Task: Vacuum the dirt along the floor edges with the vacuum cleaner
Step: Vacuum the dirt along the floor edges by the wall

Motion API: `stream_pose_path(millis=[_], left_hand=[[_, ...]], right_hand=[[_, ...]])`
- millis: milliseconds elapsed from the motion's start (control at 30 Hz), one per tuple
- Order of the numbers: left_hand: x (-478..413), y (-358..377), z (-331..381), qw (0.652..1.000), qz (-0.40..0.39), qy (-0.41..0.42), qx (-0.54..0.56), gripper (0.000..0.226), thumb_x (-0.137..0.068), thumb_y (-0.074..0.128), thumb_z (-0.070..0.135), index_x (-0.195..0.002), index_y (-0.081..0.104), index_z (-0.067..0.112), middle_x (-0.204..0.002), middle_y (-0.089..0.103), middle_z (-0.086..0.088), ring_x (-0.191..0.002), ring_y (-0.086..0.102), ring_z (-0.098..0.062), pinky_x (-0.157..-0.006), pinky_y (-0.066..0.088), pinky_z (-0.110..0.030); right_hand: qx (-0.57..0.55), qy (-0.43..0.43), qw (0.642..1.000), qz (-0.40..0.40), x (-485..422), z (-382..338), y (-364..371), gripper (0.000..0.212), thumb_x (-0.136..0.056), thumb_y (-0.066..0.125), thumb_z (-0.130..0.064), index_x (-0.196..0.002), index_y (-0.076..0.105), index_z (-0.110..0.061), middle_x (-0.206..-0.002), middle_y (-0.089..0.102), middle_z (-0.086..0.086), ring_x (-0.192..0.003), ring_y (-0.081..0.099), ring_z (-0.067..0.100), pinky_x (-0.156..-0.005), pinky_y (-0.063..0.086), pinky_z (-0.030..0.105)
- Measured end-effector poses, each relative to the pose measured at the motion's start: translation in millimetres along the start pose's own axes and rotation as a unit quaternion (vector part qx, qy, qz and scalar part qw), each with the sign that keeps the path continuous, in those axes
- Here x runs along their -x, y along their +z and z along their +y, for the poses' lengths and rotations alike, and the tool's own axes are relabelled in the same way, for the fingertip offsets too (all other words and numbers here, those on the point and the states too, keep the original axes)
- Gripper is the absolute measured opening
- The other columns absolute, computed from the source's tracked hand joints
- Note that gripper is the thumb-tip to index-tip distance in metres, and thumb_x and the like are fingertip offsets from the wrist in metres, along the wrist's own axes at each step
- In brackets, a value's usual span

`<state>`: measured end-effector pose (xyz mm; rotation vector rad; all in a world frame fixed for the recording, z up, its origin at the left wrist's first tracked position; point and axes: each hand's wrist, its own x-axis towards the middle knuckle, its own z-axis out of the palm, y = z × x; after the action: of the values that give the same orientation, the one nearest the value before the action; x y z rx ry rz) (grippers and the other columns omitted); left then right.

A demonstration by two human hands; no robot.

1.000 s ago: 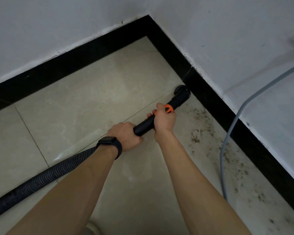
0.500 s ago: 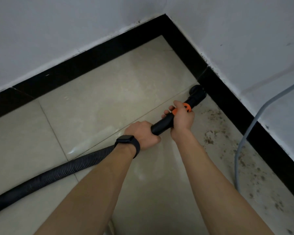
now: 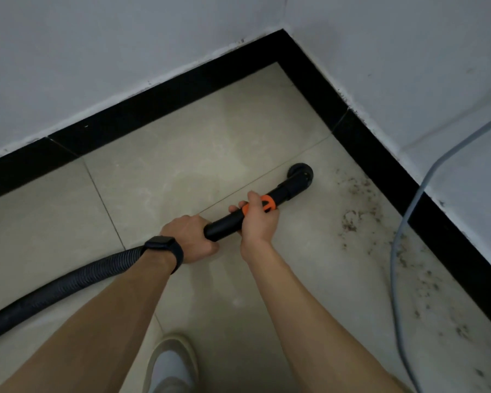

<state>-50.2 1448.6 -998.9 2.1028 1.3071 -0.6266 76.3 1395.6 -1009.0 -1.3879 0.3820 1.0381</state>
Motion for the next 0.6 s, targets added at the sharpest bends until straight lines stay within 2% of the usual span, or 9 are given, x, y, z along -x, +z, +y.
stream_pose_path(millis=[167,333,433,533,600], left_hand=[[-5,5,10,1.000,0.006,0.024,-0.017,0.019,-0.063,0.064,0.045,-0.070,0.055,0.030,-0.066,0.060,0.007,-0.058,0.058,-0.013,-0.049,0.036,-0.022],[-18,5,34,0.999,0.012,0.050,-0.010,0.016,-0.065,0.064,0.042,-0.071,0.056,0.030,-0.067,0.061,0.007,-0.059,0.059,-0.014,-0.049,0.039,-0.023],[-26,8,47,0.998,0.017,0.066,-0.008,0.015,-0.065,0.061,0.043,-0.071,0.055,0.031,-0.067,0.060,0.008,-0.057,0.057,-0.011,-0.049,0.038,-0.022],[-31,11,57,0.996,0.033,0.083,-0.026,0.017,-0.066,0.059,0.046,-0.078,0.057,0.034,-0.068,0.057,0.011,-0.060,0.056,-0.012,-0.050,0.036,-0.022],[-34,13,64,0.993,0.047,0.095,-0.041,0.020,-0.068,0.058,0.048,-0.083,0.056,0.036,-0.068,0.053,0.012,-0.062,0.054,-0.014,-0.051,0.035,-0.023]], right_hand=[[-0.010,-0.002,1.000,0.011,-2,-10,-12,0.027,-0.094,0.065,-0.010,-0.118,0.052,-0.008,-0.064,0.064,0.002,-0.056,0.070,0.020,-0.065,0.059,0.034],[-0.010,-0.021,1.000,0.017,-16,-29,-21,0.021,-0.095,0.065,-0.009,-0.110,0.050,-0.010,-0.057,0.063,-0.002,-0.054,0.068,0.019,-0.064,0.060,0.034],[-0.006,-0.032,0.999,0.027,-26,-38,-26,0.022,-0.095,0.065,-0.010,-0.112,0.051,-0.010,-0.059,0.063,-0.001,-0.054,0.068,0.019,-0.064,0.060,0.034],[-0.008,-0.046,0.998,0.043,-33,-45,-33,0.020,-0.095,0.064,-0.009,-0.111,0.051,-0.010,-0.062,0.061,0.001,-0.053,0.067,0.019,-0.059,0.058,0.032],[-0.015,-0.052,0.997,0.055,-38,-49,-36,0.018,-0.095,0.064,-0.008,-0.108,0.051,-0.010,-0.064,0.060,0.003,-0.052,0.065,0.020,-0.061,0.059,0.034]])
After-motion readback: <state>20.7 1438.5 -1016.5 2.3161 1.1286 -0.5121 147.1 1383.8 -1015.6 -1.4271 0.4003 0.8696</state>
